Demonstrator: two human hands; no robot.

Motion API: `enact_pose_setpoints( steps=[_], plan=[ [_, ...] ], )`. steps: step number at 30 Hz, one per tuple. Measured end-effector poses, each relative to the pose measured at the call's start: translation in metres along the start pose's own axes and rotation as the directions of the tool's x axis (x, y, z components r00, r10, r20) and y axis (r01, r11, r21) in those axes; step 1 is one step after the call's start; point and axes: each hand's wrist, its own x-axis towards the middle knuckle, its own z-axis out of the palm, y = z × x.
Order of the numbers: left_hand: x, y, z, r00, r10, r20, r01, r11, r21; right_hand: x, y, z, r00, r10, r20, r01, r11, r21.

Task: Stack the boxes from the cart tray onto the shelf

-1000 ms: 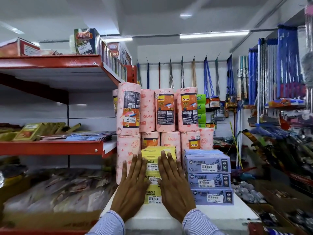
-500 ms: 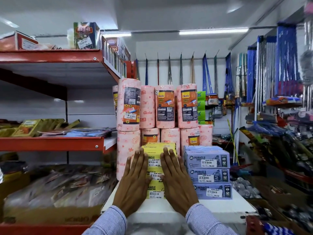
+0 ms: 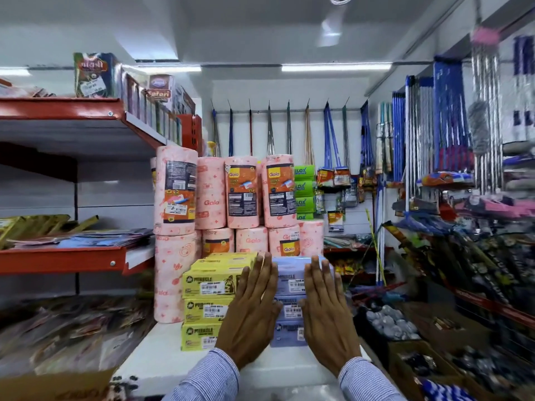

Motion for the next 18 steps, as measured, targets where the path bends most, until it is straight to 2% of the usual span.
enact_pose_setpoints(
  steps=[18],
  plan=[
    [0.006,0.018,0.009,0.999,-0.039,0.033,0.037,0.997,0.067,0.006,0.017,0.002,0.998,-0.061,0.032,0.059,0.997,0.045]
  ],
)
